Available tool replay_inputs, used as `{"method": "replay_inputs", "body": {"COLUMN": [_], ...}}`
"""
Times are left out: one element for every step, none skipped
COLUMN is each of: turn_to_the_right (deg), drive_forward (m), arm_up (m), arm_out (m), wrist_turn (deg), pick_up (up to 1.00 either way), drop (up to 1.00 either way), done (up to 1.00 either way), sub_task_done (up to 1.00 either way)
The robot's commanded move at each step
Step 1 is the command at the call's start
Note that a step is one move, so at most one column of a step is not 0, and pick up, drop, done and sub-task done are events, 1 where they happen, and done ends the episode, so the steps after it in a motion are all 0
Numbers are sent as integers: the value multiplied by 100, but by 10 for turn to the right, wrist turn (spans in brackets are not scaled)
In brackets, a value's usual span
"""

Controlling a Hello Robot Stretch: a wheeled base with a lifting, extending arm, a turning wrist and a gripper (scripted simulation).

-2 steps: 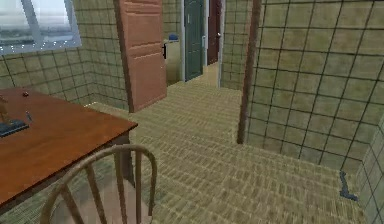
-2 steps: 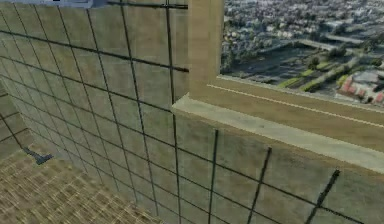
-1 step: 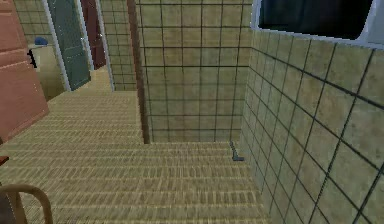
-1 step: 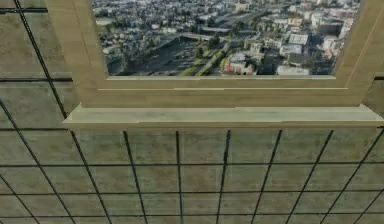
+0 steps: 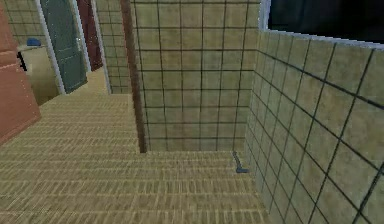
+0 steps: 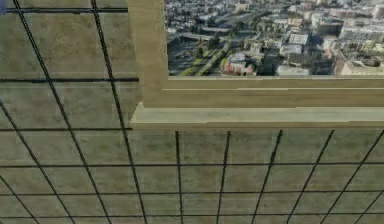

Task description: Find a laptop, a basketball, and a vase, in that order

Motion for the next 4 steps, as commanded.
{"method": "replay_inputs", "body": {"turn_to_the_right": [-450, -450, 0, 450], "drive_forward": [0, 0, 10, 0], "arm_up": [0, 0, 0, 0], "arm_out": [0, 0, 0, 0], "wrist_turn": [0, 0, 0, 0], "pick_up": [0, 0, 0, 0], "drop": [0, 0, 0, 0], "done": [0, 0, 0, 0], "sub_task_done": [0, 0, 0, 0]}}
